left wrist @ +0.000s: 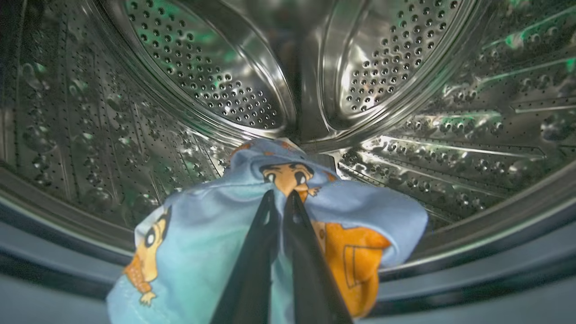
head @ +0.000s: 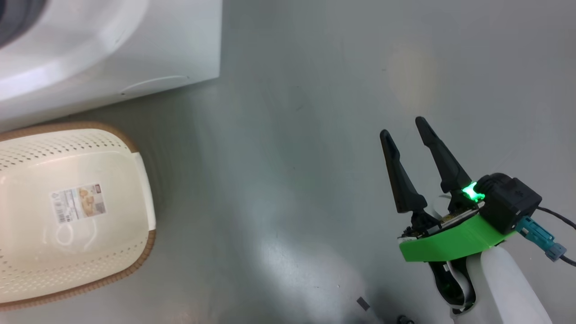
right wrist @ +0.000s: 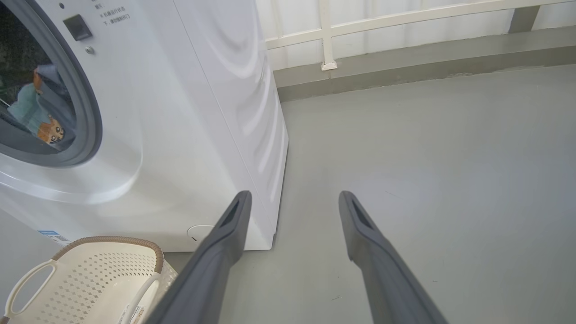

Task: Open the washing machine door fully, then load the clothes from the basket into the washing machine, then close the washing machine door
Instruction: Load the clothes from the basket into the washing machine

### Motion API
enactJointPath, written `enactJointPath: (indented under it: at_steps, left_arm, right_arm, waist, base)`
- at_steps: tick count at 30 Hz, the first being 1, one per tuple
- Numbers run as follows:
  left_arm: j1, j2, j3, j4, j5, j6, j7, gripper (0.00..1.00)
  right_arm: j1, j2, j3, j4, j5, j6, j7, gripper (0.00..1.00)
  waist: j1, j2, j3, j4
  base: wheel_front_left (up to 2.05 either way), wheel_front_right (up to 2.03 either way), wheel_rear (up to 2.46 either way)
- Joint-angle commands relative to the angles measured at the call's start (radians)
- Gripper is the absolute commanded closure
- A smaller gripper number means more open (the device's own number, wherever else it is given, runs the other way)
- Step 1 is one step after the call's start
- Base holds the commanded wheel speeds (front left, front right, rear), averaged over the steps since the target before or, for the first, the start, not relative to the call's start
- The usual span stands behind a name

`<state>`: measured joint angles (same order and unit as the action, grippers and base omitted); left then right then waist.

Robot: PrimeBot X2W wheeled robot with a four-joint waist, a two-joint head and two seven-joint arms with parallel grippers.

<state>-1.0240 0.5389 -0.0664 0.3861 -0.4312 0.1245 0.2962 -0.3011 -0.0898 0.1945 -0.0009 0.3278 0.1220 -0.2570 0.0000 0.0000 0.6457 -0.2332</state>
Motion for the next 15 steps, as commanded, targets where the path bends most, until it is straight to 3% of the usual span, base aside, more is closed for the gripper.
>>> enactJointPath:
  at_steps: [1,15]
  left_arm:
    - [-0.046,0.067,0.025,-0.014,0.019,0.014,-0.019,1.0]
    - [-0.263,0.132,0.022,0.118,0.066,0.017,-0.1,1.0]
  right_arm:
    - [0.003,0.004,0.03,-0.027,0.019,0.009,-0.005,0.0]
    - [-0.053,0.007,0.099,-0.028,0.04,0.009,-0.005,0.0]
  waist:
    - [0.0,0.0,0.024,-0.017]
    - [0.0,0.0,0.123,-0.089]
  base:
    - [0.0,0.0,0.0]
    - [0.0,0.0,0.0]
